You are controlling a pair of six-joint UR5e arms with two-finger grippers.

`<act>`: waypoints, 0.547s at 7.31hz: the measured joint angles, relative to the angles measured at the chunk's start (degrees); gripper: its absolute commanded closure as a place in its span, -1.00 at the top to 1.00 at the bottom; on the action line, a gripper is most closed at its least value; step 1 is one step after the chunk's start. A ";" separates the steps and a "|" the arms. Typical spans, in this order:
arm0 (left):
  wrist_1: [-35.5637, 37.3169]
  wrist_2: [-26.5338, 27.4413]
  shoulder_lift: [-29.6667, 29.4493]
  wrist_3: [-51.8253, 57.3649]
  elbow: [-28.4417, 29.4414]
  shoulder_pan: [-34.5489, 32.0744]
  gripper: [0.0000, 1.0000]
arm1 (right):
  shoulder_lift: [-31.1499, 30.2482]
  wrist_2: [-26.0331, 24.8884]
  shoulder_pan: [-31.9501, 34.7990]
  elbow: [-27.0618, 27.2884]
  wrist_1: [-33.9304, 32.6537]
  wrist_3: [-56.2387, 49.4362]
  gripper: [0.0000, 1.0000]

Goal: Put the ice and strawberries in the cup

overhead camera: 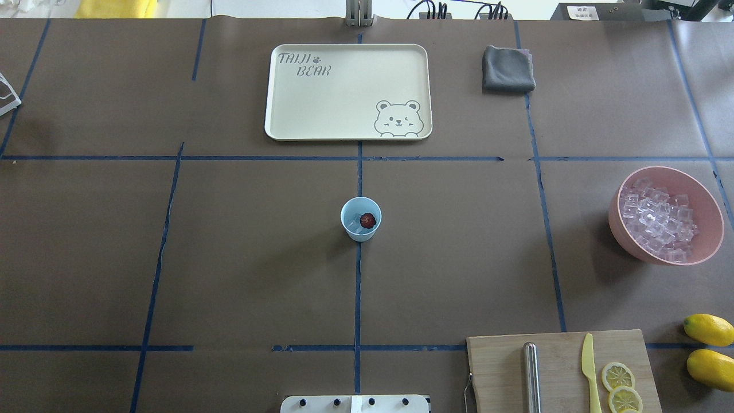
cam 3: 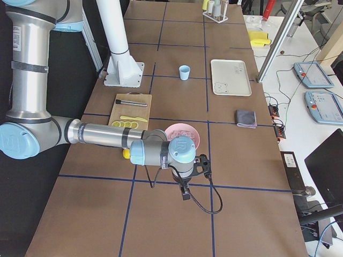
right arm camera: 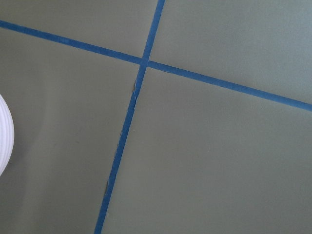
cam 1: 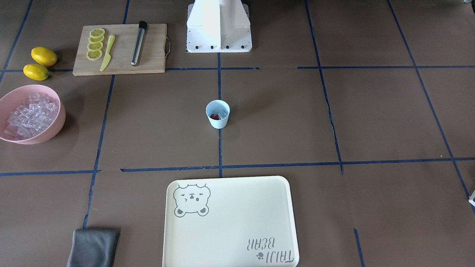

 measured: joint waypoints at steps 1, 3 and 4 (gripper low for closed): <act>-0.01 0.10 0.01 0.04 -0.02 0.01 1.00 | -0.04 0.00 0.00 0.14 0.07 0.10 1.00; 0.04 0.17 0.07 0.08 -0.02 -0.04 1.00 | -0.12 0.09 0.00 0.33 0.10 0.03 1.00; 0.08 0.21 0.11 0.08 -0.03 -0.06 1.00 | -0.13 0.10 0.00 0.36 0.17 -0.01 1.00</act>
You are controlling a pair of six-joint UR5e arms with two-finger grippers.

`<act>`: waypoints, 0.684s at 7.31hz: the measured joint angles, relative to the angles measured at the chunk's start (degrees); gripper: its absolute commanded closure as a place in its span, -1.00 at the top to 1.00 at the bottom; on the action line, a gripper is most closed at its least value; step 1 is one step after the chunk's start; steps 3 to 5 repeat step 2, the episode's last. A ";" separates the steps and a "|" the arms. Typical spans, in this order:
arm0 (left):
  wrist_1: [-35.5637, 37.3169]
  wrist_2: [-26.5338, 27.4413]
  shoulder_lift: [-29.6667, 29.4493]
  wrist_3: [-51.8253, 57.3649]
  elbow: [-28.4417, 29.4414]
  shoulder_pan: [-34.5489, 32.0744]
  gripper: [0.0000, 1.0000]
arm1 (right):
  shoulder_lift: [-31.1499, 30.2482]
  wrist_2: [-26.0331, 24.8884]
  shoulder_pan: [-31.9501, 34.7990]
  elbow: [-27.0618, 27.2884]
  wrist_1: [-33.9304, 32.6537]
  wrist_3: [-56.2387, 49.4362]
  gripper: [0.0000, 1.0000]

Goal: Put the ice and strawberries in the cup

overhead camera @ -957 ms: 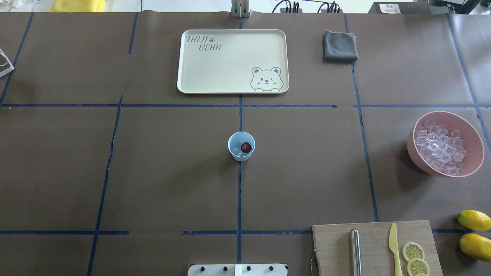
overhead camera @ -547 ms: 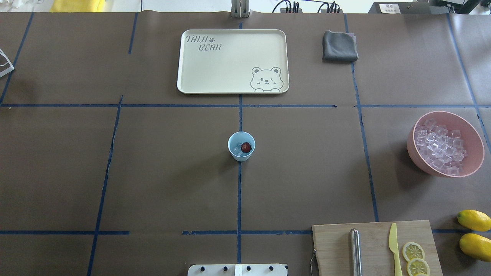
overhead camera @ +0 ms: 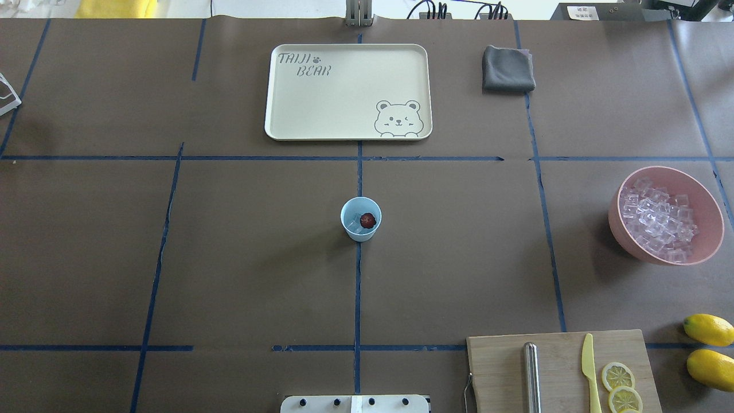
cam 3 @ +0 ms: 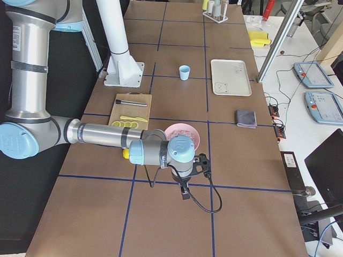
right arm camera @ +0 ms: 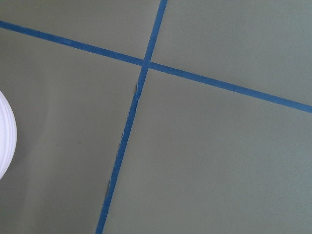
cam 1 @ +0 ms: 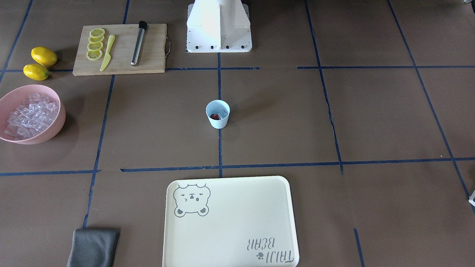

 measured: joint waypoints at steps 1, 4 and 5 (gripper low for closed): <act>0.04 0.02 0.14 0.00 -0.04 -0.01 1.00 | -0.01 -0.01 0.00 0.00 0.11 -0.03 1.00; 0.06 0.03 0.36 0.00 -0.08 -0.01 1.00 | -0.04 -0.04 0.00 -0.03 0.17 -0.07 1.00; 0.06 0.03 0.36 0.00 -0.08 -0.01 1.00 | -0.04 -0.04 0.00 -0.03 0.17 -0.07 1.00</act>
